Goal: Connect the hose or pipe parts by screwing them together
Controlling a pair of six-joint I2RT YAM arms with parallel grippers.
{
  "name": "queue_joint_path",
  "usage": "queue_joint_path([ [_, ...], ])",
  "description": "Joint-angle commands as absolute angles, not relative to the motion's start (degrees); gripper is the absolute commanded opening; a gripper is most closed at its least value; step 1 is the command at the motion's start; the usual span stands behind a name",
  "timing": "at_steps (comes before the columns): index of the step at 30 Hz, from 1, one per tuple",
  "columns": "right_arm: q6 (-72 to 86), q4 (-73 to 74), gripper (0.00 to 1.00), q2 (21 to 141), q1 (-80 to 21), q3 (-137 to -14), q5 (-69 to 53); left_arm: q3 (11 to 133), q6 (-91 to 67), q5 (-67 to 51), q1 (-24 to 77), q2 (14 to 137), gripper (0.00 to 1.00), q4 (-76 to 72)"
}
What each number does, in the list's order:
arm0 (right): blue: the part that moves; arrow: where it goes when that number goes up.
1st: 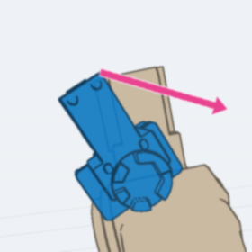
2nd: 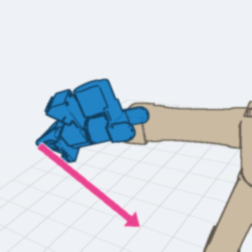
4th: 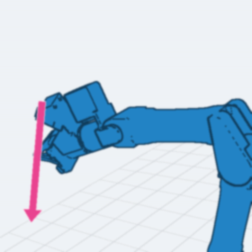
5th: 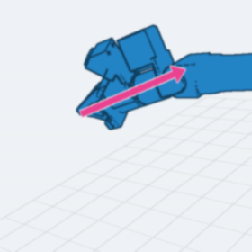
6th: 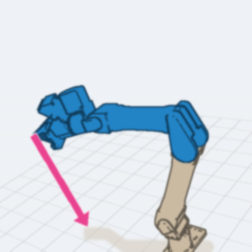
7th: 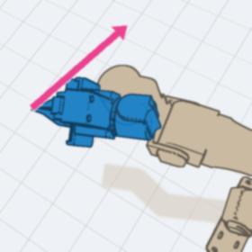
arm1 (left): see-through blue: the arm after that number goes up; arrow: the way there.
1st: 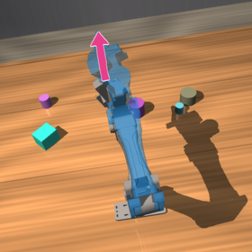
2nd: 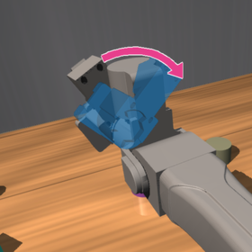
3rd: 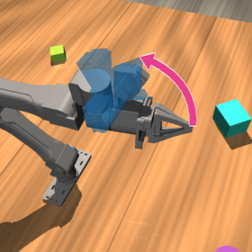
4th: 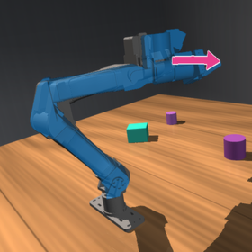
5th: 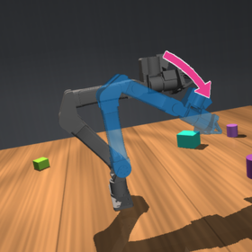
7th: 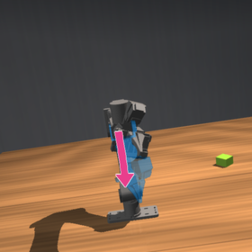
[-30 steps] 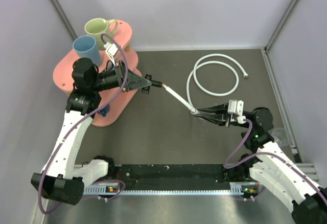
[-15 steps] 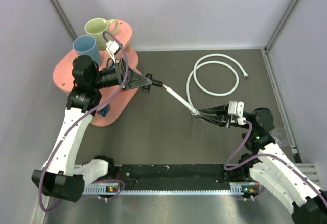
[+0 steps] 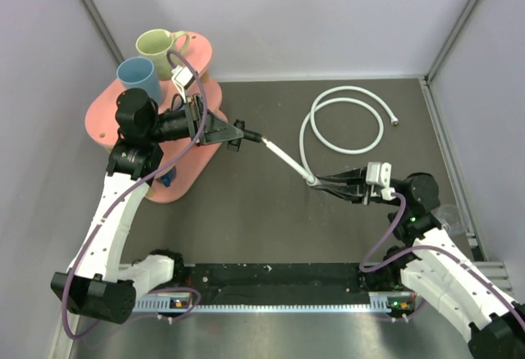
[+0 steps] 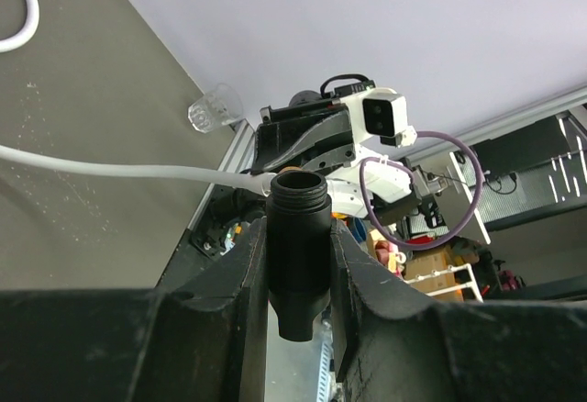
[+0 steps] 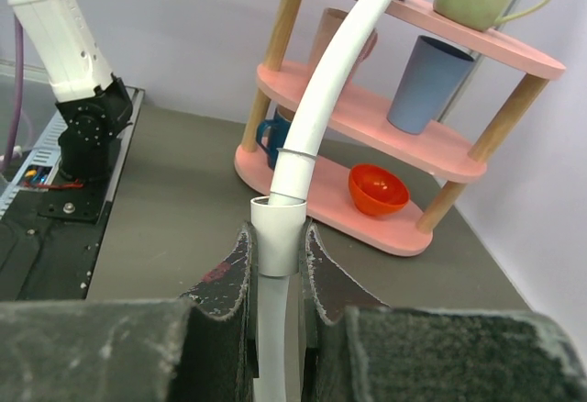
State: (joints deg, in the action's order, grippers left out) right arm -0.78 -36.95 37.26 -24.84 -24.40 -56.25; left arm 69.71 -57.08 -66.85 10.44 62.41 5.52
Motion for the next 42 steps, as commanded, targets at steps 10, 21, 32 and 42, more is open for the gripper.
queue_joint_path([
  [10, 1.41, -39.92, 0.00, 40.60, -24.61, -29.00, -64.34, 69.87, -56.96, -74.79, 12.21, 64.77, 0.00, -2.99],
  [21, -8.44, -23.83, 0.00, 40.52, -24.70, -34.98, -66.09, 70.40, -49.58, -77.08, 13.45, 64.60, 0.00, -0.26],
  [32, -18.81, -6.33, 0.00, 44.73, -24.70, -44.91, -67.85, 72.33, -42.02, -78.40, 14.50, 66.27, 0.00, 5.54],
  [42, -23.29, 3.16, 0.00, 48.60, -24.61, -52.29, -63.37, 70.84, -40.43, -78.40, 17.04, 65.65, 0.00, 5.62],
])
